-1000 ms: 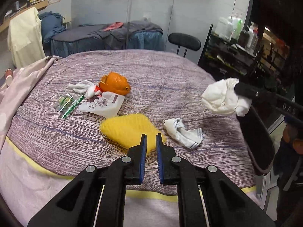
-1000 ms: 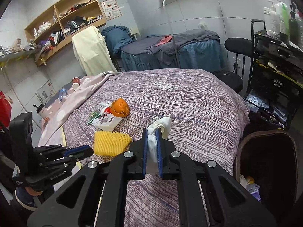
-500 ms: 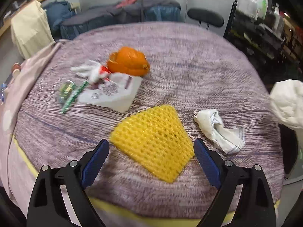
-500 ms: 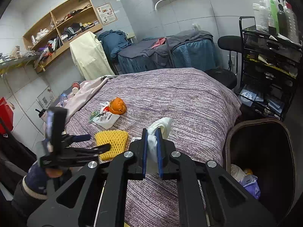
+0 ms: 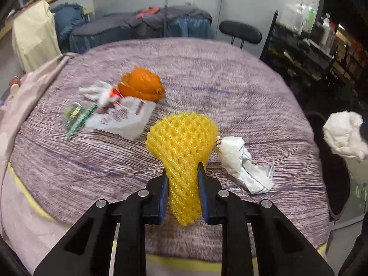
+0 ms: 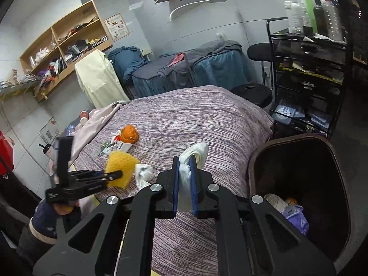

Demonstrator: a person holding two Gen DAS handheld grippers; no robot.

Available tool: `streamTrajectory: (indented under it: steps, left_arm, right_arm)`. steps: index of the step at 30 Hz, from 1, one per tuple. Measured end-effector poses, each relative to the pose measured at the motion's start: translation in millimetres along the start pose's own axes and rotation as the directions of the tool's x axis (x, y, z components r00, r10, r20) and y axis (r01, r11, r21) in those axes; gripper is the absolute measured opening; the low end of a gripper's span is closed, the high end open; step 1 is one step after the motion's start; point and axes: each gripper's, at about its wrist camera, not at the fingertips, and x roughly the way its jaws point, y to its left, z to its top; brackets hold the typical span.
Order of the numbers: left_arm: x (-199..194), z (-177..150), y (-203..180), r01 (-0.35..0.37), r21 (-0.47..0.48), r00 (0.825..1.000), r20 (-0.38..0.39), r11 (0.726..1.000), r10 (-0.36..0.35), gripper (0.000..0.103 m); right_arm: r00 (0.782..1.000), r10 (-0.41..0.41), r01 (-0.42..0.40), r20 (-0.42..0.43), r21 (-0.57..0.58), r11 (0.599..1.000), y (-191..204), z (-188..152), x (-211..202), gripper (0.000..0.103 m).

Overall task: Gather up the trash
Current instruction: 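Carry tissue and foam net to the bin while the right gripper opens, dropping the tissue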

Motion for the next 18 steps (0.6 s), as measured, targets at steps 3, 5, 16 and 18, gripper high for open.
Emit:
streamTrajectory:
  steps: [3, 5, 16, 18]
  left_arm:
    - [-29, -4, -6, 0.029, -0.017, 0.997, 0.067, 0.999, -0.028, 0.022]
    - [-47, -8, -13, 0.046, -0.018, 0.993, 0.108, 0.999, -0.044, 0.022]
    - [-68, -11, -80, 0.18, 0.056, 0.968, 0.164, 0.982, -0.187, 0.022]
    - [-66, -12, -95, 0.202, 0.08, 0.965, 0.155, 0.976, -0.212, 0.022]
  right_arm:
    - [1.0, -0.016, 0.016, 0.013, 0.025, 1.0, -11, -3, -9, 0.01]
    - [0.999, -0.028, 0.027, 0.023, 0.042, 0.999, -19, -5, -16, 0.01]
    - [0.989, -0.135, 0.127, 0.063, 0.12, 0.985, -68, -15, -54, 0.01]
    - [0.985, -0.16, 0.15, 0.065, 0.136, 0.979, -78, -19, -60, 0.01]
